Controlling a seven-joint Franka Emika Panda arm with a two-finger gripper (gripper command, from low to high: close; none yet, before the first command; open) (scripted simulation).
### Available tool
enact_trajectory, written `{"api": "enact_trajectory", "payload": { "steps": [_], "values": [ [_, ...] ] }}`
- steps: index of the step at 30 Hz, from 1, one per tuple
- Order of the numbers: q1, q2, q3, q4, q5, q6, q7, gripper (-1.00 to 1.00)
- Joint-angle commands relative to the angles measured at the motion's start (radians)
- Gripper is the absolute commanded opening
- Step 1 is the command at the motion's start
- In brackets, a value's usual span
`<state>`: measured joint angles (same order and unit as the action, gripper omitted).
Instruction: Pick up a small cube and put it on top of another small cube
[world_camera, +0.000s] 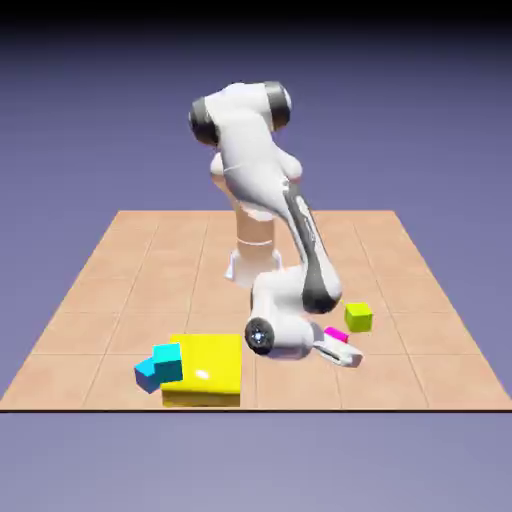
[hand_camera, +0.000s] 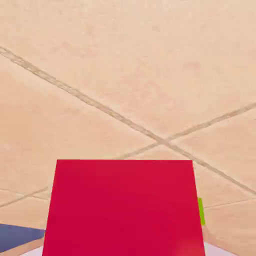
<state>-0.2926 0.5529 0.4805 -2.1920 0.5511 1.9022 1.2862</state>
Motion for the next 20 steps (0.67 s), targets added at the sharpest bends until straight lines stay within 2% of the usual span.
{"api": "enact_trajectory", "payload": {
  "steps": [1,7,13,14,20],
  "values": [
    [-0.010,-0.025,0.036,-0.033,-0.003,0.004,0.003,-1.00],
    [-0.069,-0.168,0.241,-0.220,-0.003,0.029,0.016,-1.00],
    [0.002,-0.063,0.238,-0.284,0.025,0.206,-0.010,-1.00],
    [0.002,-0.063,0.238,-0.284,0.025,0.206,-0.010,1.00],
    [-0.069,-0.168,0.241,-0.220,-0.003,0.029,0.016,1.00]
  ]
}}
